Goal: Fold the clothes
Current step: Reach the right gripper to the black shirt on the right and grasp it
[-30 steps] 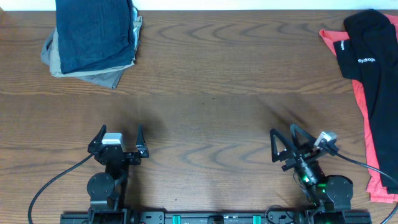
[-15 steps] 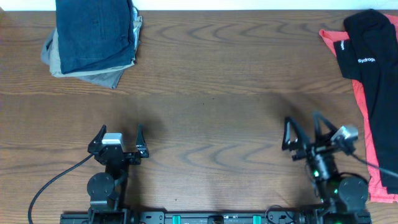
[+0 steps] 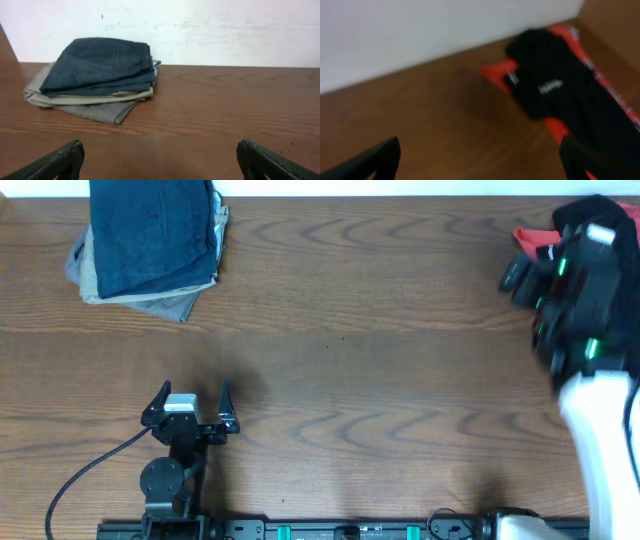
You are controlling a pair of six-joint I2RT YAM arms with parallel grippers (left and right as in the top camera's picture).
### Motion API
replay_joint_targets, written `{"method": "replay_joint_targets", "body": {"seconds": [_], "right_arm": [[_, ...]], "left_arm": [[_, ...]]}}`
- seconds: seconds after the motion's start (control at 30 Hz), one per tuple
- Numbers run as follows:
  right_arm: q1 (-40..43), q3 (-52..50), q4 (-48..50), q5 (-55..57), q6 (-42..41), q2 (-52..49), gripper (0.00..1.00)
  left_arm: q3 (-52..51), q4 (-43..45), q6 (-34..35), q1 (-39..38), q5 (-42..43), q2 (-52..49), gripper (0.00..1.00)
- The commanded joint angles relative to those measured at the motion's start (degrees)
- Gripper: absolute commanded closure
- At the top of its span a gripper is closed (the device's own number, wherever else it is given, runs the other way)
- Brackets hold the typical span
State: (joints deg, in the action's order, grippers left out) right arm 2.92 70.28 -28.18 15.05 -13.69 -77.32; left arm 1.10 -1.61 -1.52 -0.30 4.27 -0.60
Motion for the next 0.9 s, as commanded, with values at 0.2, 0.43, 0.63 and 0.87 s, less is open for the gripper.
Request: {"method": "replay_joint_targets", "body": {"seconds": [0.2, 0.43, 0.63, 0.87], "right_arm": [[8.59, 23.15, -10.19, 3.58, 10.12, -22.62, 0.01], [11.28, 23.15, -7.10, 3.50, 14.67, -31.74, 0.07], [13.49, 23.15, -3.52, 3.39, 19.04, -38.58, 0.10], [14.56, 23.15, -0.92, 2.60, 19.61, -44.76, 0.18]], "left_arm": [[-0.87, -2.01, -0.20, 0.28, 0.66, 0.37, 0.02], [-0.87, -1.99, -0.20, 0.28, 0.66, 0.37, 0.02], [-0.87, -2.01, -0.20, 0.28, 0.66, 0.37, 0.02], [-0.87, -2.01, -0.20, 0.28, 0.66, 0.37, 0.02]]}}
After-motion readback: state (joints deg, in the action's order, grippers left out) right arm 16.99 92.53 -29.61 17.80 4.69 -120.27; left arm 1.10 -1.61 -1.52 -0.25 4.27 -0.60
